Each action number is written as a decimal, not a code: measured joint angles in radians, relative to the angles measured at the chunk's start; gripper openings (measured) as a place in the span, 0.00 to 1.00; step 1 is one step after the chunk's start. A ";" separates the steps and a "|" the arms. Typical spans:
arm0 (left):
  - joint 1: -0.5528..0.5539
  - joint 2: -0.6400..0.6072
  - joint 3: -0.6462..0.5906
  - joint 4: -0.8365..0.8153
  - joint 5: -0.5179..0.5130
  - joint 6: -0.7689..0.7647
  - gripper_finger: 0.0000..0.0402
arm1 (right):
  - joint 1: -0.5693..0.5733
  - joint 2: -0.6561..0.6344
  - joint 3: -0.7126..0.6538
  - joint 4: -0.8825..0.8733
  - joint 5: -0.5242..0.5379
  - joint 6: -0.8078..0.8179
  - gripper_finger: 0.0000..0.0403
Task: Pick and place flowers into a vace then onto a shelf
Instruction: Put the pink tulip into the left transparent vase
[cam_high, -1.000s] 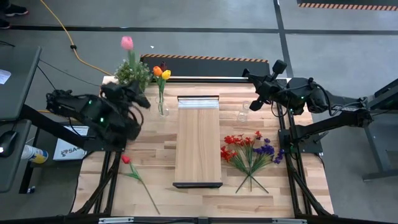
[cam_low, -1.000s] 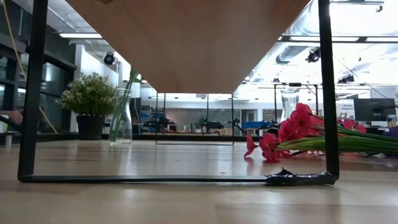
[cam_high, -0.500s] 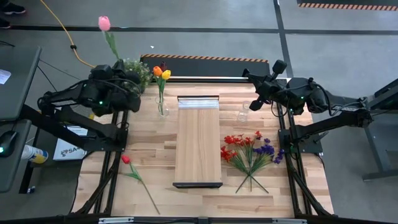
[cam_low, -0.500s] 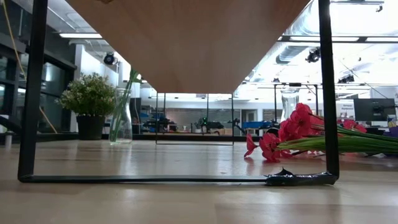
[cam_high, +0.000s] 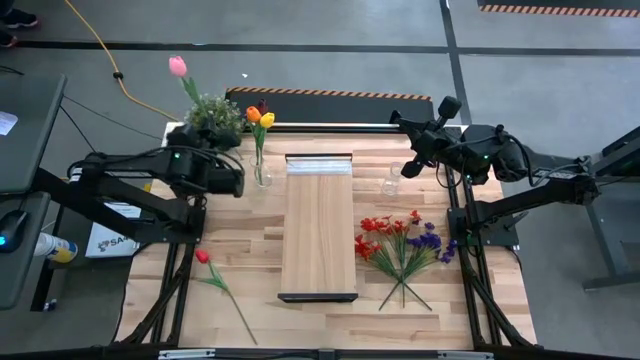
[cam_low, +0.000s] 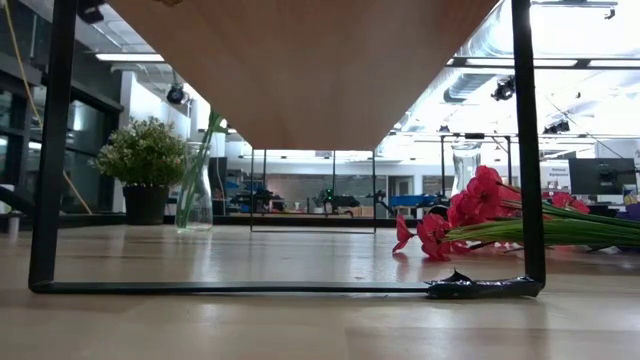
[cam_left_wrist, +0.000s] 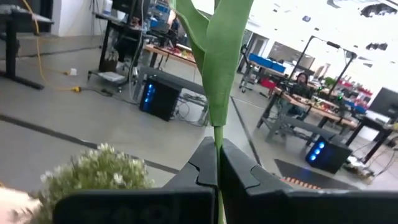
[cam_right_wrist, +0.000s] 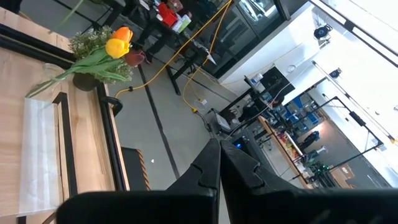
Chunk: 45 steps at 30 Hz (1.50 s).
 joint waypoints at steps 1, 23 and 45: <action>0.000 0.000 -0.017 0.010 0.000 -0.019 0.08 | 0.000 0.000 0.000 0.000 0.000 -0.001 0.00; 0.001 0.018 -0.183 0.340 -0.003 0.167 0.08 | 0.000 0.000 0.000 0.000 0.015 -0.002 0.00; 0.089 0.067 -0.186 0.368 -0.001 0.163 0.08 | 0.000 0.000 0.000 0.000 0.015 -0.002 0.00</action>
